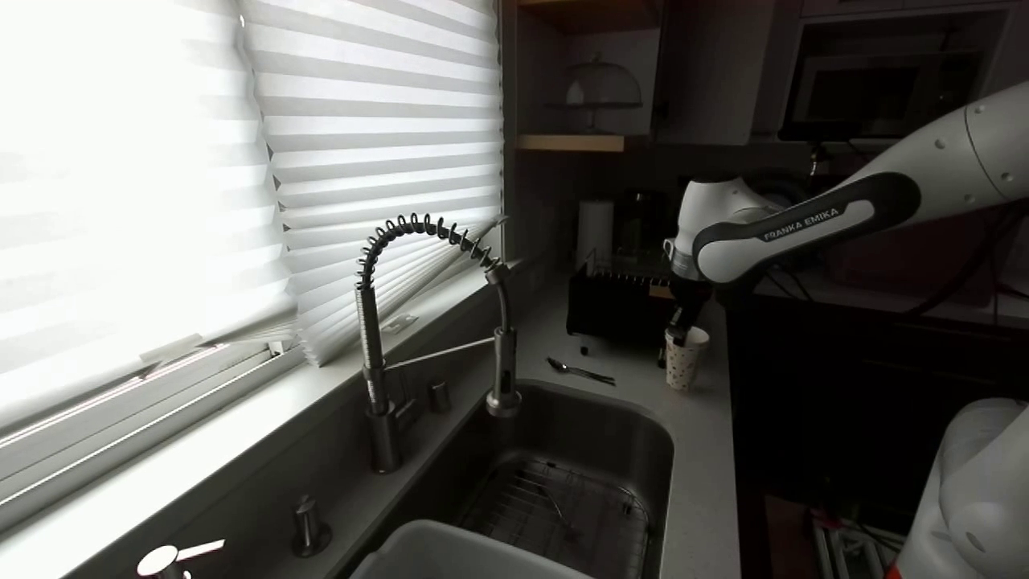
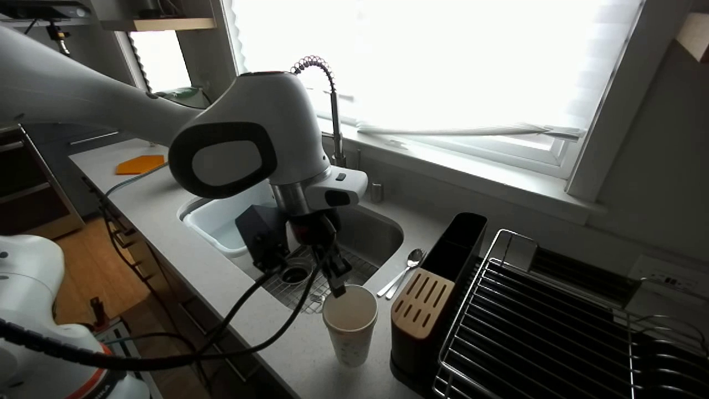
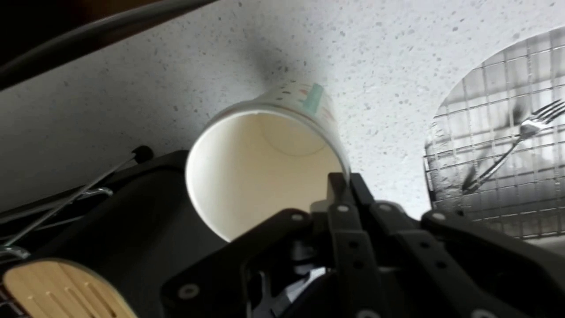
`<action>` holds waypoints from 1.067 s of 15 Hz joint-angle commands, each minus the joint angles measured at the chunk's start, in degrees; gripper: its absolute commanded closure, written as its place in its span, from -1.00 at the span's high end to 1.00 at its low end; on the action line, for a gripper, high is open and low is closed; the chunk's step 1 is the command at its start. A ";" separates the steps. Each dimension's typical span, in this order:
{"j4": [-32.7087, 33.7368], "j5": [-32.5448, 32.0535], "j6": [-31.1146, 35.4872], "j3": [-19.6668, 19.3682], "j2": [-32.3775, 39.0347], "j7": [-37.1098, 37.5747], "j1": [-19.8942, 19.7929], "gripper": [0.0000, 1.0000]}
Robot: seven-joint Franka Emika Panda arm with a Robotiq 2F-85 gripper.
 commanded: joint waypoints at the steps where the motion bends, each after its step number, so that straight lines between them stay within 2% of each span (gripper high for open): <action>1: 1.57 6.28 -6.78 -0.46 1.06 -3.41 2.56 -0.98; 2: 0.74 -0.43 -3.68 2.70 1.50 5.73 -0.56 -0.98; 3: 1.89 10.53 -9.53 -1.07 0.55 -5.97 4.26 -0.98; 4: 0.58 -1.64 -2.79 3.69 0.86 8.22 -0.89 -0.98; 5: 2.15 9.82 -9.08 -0.25 0.87 -3.61 3.89 -0.98; 7: 1.13 0.56 -4.53 3.84 0.47 8.70 -0.14 -0.98; 8: 2.28 6.30 -8.15 1.52 0.54 2.12 2.41 -0.98; 9: 1.17 -2.99 -2.70 4.56 0.32 11.45 -1.05 -0.98; 10: 2.02 1.88 -6.11 2.99 0.27 7.22 1.08 -0.98; 11: 1.55 -4.08 -3.68 5.06 -0.16 13.90 -1.19 -0.98; 12: 1.32 -6.74 -2.45 5.86 -0.15 17.27 -2.04 -0.98; 13: 2.22 -2.07 -5.90 4.20 -0.53 12.26 0.21 -0.98; 14: 1.57 -10.49 -2.29 6.88 -0.58 21.09 -3.06 -0.98; 15: 2.01 -5.64 -4.60 5.26 -0.48 16.80 -0.92 -0.98; 16: 2.24 -8.17 -4.87 6.21 -0.72 19.63 -1.82 -0.98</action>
